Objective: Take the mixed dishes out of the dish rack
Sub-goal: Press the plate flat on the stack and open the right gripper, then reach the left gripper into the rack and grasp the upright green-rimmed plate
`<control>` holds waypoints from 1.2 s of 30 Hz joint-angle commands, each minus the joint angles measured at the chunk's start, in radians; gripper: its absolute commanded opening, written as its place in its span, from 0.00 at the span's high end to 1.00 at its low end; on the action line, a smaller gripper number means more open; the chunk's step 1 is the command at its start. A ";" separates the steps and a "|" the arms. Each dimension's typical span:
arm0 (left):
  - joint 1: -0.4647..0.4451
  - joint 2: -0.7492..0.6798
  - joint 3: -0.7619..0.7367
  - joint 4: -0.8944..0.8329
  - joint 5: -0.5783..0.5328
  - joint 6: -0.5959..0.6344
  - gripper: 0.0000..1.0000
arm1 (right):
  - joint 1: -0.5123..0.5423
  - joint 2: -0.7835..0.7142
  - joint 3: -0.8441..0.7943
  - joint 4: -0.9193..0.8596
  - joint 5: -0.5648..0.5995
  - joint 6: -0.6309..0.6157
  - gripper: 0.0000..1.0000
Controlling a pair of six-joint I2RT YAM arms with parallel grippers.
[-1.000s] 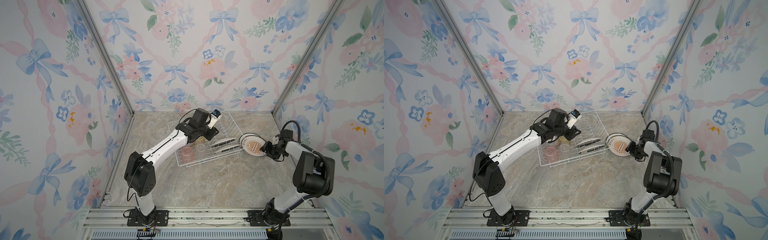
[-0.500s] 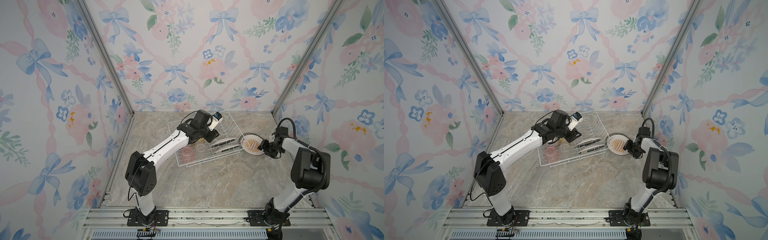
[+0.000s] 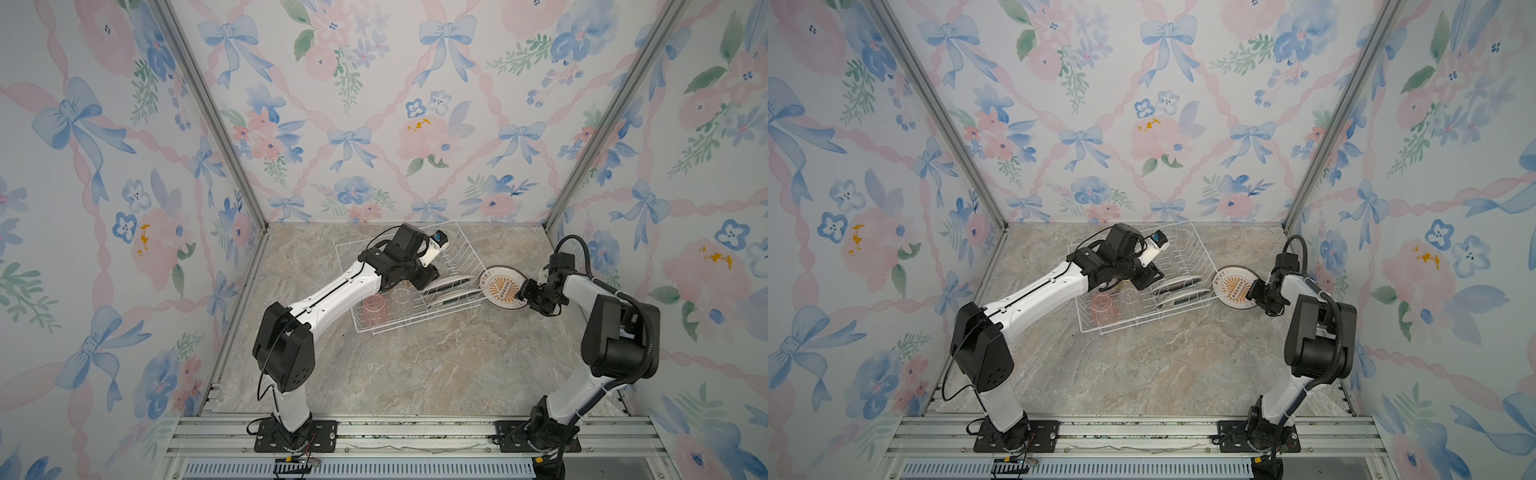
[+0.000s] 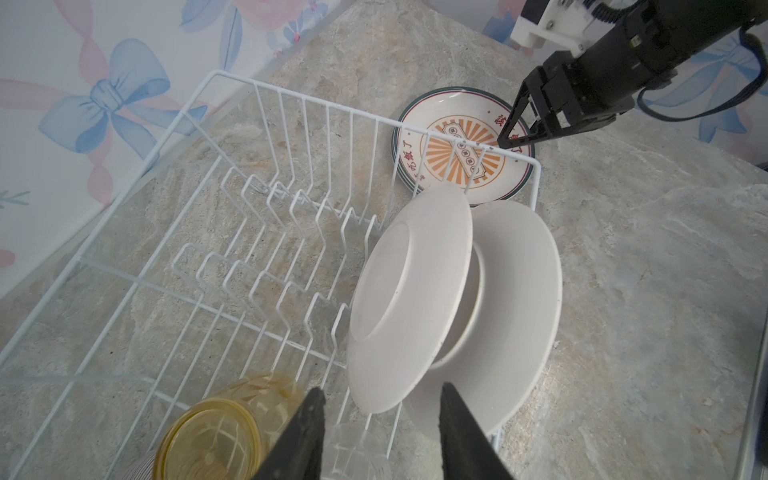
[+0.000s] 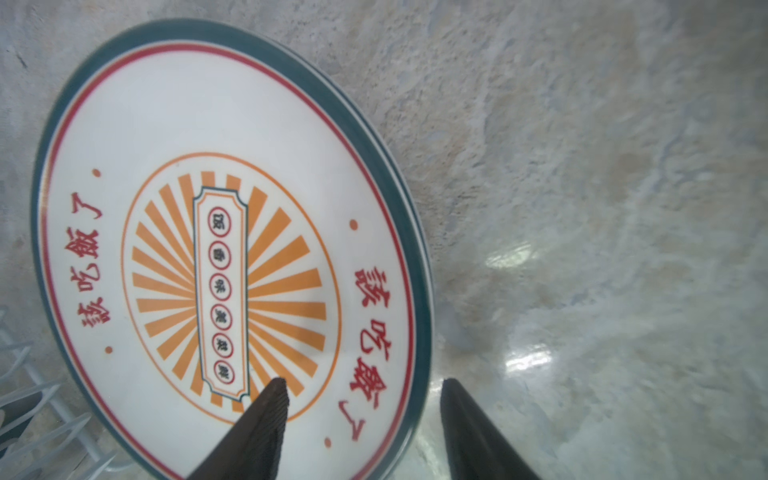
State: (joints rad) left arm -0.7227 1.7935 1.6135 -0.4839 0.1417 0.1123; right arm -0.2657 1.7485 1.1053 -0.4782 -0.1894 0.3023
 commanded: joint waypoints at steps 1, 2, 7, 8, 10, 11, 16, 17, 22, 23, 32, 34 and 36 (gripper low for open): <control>-0.041 0.021 0.026 -0.043 -0.066 0.061 0.61 | -0.047 -0.132 -0.011 -0.038 -0.005 -0.016 0.38; -0.048 0.024 0.028 -0.045 -0.077 0.068 0.62 | -0.050 -0.154 -0.008 -0.047 -0.010 -0.022 0.38; -0.088 0.045 0.042 -0.044 -0.128 0.107 0.64 | -0.048 -0.244 -0.004 -0.073 -0.039 -0.024 0.38; -0.096 0.049 0.045 -0.044 -0.140 0.116 0.64 | -0.047 -0.253 -0.004 -0.073 -0.048 -0.021 0.38; -0.113 0.061 0.056 -0.044 -0.161 0.132 0.63 | -0.040 -0.271 0.000 -0.073 -0.058 -0.016 0.38; -0.116 0.067 0.059 -0.045 -0.166 0.136 0.63 | -0.036 -0.278 0.003 -0.075 -0.061 -0.016 0.38; -0.128 0.106 0.089 -0.049 -0.203 0.155 0.64 | -0.022 -0.307 0.011 -0.077 -0.068 -0.014 0.38; -0.130 0.114 0.096 -0.051 -0.205 0.160 0.64 | -0.022 -0.312 0.012 -0.079 -0.068 -0.014 0.38; -0.143 0.161 0.136 -0.069 -0.222 0.182 0.64 | -0.026 -0.332 0.009 -0.083 -0.068 -0.019 0.38; -0.144 0.169 0.142 -0.071 -0.229 0.185 0.64 | -0.027 -0.335 0.007 -0.082 -0.068 -0.019 0.38; -0.145 0.241 0.191 -0.076 -0.302 0.216 0.67 | -0.044 -0.346 -0.006 -0.079 -0.084 -0.029 0.38; -0.148 0.257 0.202 -0.076 -0.328 0.223 0.72 | -0.051 -0.346 -0.005 -0.080 -0.091 -0.030 0.38; -0.152 0.274 0.215 -0.076 -0.354 0.232 0.74 | -0.054 -0.351 -0.008 -0.082 -0.091 -0.034 0.38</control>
State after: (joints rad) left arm -0.8654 2.0403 1.7924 -0.5438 -0.1604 0.3164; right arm -0.3096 1.4258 1.0958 -0.5266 -0.2626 0.2832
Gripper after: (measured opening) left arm 0.271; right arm 0.623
